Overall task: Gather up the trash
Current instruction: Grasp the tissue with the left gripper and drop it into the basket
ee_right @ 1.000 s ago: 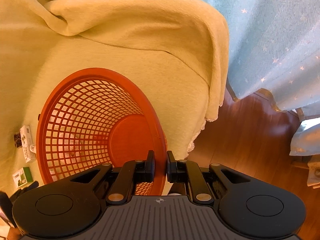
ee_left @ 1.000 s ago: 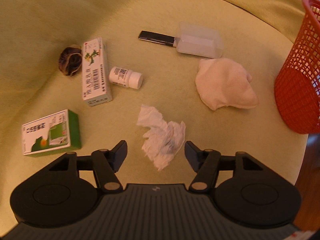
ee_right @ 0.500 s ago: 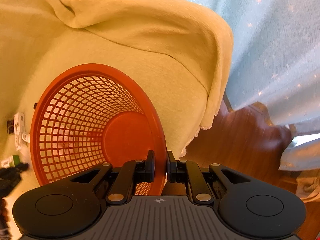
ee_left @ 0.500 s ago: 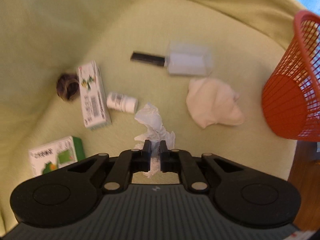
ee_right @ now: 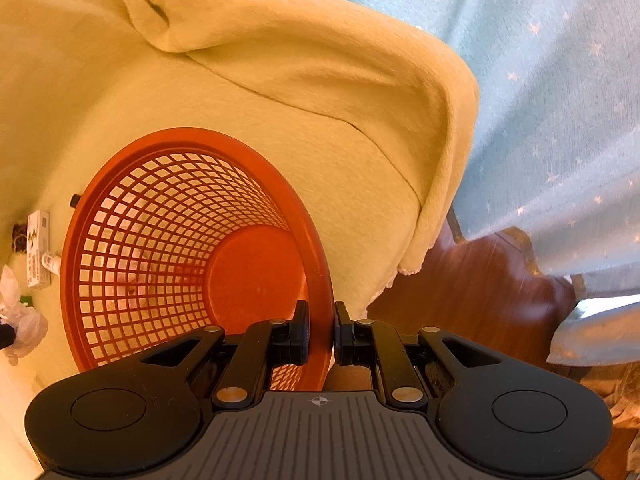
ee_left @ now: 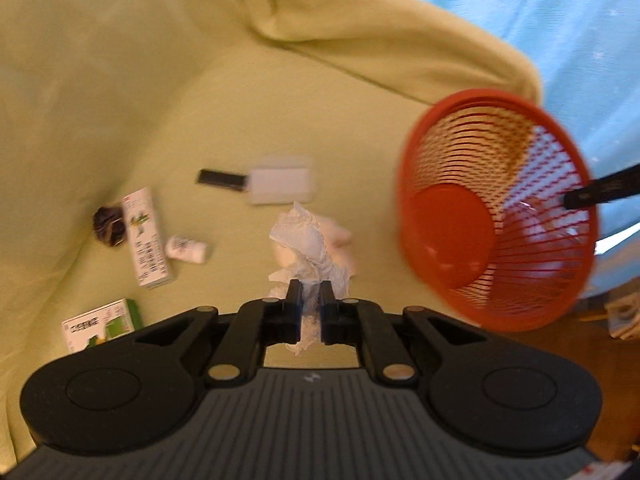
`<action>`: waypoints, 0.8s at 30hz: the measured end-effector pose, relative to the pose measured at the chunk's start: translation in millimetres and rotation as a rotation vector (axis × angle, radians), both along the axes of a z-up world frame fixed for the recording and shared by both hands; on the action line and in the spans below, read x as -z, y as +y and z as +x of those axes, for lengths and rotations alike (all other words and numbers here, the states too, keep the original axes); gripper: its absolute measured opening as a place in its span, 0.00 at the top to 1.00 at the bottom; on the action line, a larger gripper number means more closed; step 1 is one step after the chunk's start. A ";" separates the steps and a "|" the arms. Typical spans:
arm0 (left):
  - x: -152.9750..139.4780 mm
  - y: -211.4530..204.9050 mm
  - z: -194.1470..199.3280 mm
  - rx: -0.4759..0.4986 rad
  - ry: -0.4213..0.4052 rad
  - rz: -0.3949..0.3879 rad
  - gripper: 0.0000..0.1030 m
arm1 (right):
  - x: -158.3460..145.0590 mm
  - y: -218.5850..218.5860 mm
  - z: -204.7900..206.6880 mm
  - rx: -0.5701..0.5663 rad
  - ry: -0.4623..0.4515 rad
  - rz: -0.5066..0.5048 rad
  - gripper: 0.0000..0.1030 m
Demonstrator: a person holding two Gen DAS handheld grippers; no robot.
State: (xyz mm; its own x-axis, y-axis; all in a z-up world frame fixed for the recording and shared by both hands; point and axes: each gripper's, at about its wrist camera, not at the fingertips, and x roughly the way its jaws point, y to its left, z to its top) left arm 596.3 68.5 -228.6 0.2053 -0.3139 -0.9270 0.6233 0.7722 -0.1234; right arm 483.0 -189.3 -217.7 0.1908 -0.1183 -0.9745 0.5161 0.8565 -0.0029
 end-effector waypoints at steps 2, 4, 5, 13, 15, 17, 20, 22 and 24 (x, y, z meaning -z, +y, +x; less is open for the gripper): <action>-6.4 -9.4 -3.9 0.026 0.001 -0.008 0.95 | -0.1 0.0 0.6 -0.006 -0.001 -0.004 0.92; -11.7 -18.5 -8.7 0.042 0.006 -0.021 0.95 | 0.4 0.1 1.7 -0.008 -0.002 -0.004 0.92; -13.4 -22.1 -10.4 0.052 0.008 -0.028 0.95 | 0.8 0.4 1.6 -0.010 -0.004 -0.004 0.92; -20.0 -49.6 -19.5 0.094 0.018 -0.072 0.95 | 0.6 3.5 0.9 -0.014 -0.011 -0.005 0.92; -20.1 -55.2 -19.9 0.101 0.020 -0.077 0.95 | -0.1 4.6 0.6 -0.019 -0.014 -0.007 0.92; -19.6 -61.2 -19.9 0.105 0.018 -0.079 0.95 | 0.0 6.1 0.5 -0.021 -0.016 -0.010 0.92; -18.9 -68.0 -20.6 0.113 0.023 -0.081 0.95 | -0.1 6.6 0.3 -0.022 -0.017 -0.010 0.92; -17.8 -71.6 -21.0 0.117 0.026 -0.077 0.95 | -0.3 6.7 -0.5 -0.023 -0.020 -0.008 0.92; -17.1 -74.7 -21.6 0.120 0.029 -0.078 0.95 | -0.6 6.8 -0.8 -0.023 -0.020 -0.008 0.92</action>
